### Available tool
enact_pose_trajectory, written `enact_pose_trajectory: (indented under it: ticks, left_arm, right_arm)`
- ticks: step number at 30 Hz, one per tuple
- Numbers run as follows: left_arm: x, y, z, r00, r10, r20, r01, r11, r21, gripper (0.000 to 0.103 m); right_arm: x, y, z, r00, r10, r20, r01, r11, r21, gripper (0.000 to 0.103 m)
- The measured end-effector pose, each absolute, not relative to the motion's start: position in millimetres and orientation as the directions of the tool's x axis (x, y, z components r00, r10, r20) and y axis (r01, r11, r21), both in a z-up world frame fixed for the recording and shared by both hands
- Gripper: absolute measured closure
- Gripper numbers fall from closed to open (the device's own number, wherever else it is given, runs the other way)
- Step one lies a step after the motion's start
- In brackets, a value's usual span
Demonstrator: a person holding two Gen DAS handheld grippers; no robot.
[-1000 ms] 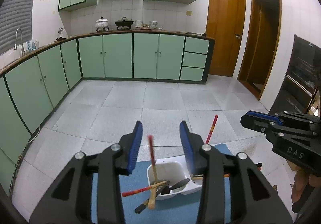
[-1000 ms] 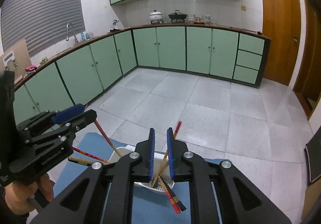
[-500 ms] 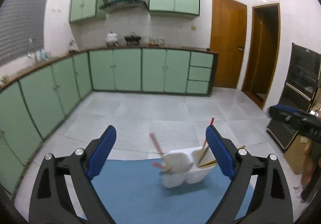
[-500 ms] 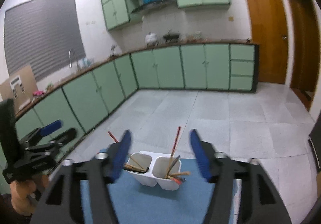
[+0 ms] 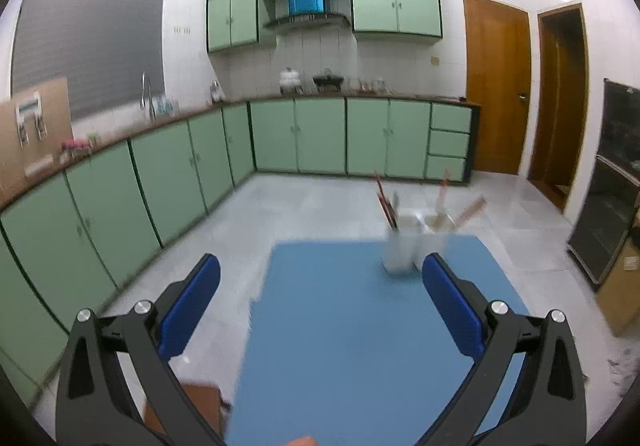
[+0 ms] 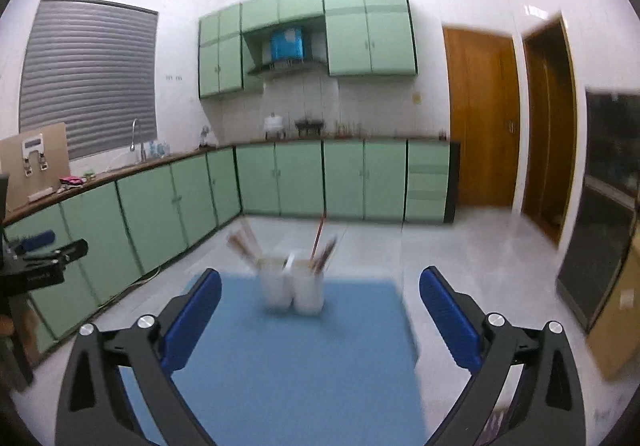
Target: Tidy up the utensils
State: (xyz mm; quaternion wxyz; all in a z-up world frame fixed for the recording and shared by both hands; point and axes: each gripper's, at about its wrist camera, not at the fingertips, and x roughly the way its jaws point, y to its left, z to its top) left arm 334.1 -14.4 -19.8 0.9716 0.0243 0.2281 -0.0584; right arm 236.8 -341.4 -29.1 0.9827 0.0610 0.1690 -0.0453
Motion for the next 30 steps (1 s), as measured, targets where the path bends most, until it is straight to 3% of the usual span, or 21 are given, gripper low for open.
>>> enact_pose_trajectory:
  ticks: [4, 9, 19, 24, 28, 30]
  left_arm:
    - [275, -12, -35, 0.871, -0.120, -0.476, 0.135, 0.991, -0.003, 0.005]
    - [211, -10, -49, 0.848, -0.106, -0.519, 0.122, 0.993, -0.004, 0.005]
    - [144, -5, -28, 0.853, -0.150, -0.500, 0.154, 0.988, -0.032, 0.005]
    - [118, -4, -24, 0.881, -0.044, -0.472, 0.066, 0.997, 0.030, 0.005]
    - [102, 11, -19, 0.865, -0.143, -0.481, 0.117, 0.990, -0.084, 0.005]
    - [98, 16, -17, 0.868, -0.121, -0.482, 0.096, 0.992, -0.076, 0.005]
  right_arm:
    - [197, -326, -55, 0.887, -0.060, -0.458, 0.156, 0.972, 0.174, 0.006]
    - [152, -311, -69, 0.863, -0.048, -0.503, 0.167, 0.967, 0.194, 0.006]
    - [101, -272, -37, 0.901, -0.145, -0.410, 0.189, 0.980, 0.069, 0.006]
    - [83, -255, -31, 0.913, -0.140, -0.384, 0.174, 0.983, 0.056, 0.006]
    - [76, -253, -31, 0.909, -0.116, -0.400, 0.152, 0.987, 0.060, 0.006]
    - [71, -252, -30, 0.911, -0.104, -0.399, 0.141, 0.988, 0.065, 0.006]
